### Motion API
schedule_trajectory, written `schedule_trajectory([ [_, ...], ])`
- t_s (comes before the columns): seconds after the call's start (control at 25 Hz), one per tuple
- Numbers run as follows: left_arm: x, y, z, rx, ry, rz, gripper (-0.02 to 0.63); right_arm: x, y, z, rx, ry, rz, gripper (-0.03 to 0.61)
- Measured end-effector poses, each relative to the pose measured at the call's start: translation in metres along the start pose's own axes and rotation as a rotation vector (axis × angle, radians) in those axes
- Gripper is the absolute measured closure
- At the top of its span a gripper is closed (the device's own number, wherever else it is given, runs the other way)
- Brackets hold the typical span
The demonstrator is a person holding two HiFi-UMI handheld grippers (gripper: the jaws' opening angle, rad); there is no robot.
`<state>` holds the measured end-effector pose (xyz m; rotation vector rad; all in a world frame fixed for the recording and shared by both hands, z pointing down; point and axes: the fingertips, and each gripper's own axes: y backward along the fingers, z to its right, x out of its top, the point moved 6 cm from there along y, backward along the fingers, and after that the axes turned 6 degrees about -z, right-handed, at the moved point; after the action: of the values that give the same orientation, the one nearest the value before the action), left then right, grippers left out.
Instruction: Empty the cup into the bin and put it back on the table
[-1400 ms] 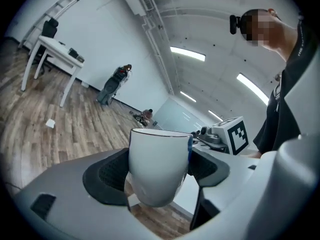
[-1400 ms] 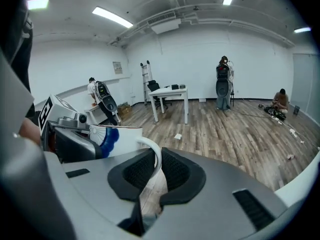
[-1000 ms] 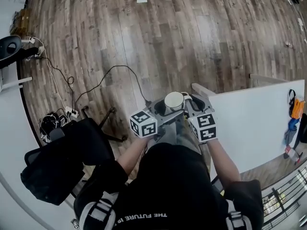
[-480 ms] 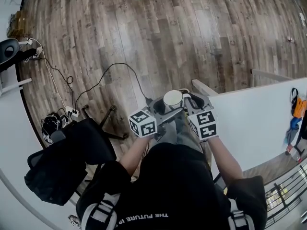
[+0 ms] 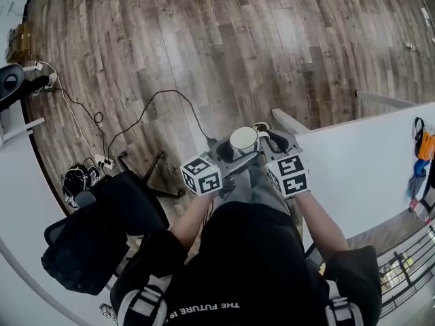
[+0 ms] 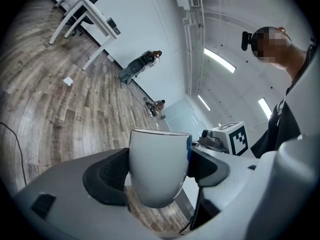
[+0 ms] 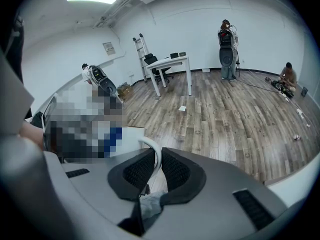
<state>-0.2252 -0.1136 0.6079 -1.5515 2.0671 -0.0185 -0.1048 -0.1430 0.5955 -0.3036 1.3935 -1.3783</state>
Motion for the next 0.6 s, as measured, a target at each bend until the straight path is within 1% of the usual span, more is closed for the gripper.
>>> schedule_trajectory([
  [0.16, 0.007, 0.003, 0.001, -0.001, -0.015, 0.005, 0.245, 0.007, 0.001, -0.002, -0.005, -0.003, 0.015, 0.529],
  [0.28, 0.017, 0.006, 0.009, 0.001, -0.061, 0.010, 0.245, 0.016, 0.009, -0.002, -0.005, 0.006, 0.052, 0.529],
  [0.44, 0.041, 0.014, 0.036, -0.005, -0.179, 0.028, 0.245, 0.040, 0.036, -0.007, -0.018, 0.038, 0.145, 0.529],
  [0.52, 0.058, 0.019, 0.056, -0.011, -0.259, 0.054, 0.245, 0.056, 0.057, -0.010, -0.040, 0.064, 0.217, 0.529],
  [0.6, 0.077, 0.022, 0.080, -0.022, -0.357, 0.095, 0.245, 0.076, 0.083, -0.012, -0.082, 0.108, 0.310, 0.529],
])
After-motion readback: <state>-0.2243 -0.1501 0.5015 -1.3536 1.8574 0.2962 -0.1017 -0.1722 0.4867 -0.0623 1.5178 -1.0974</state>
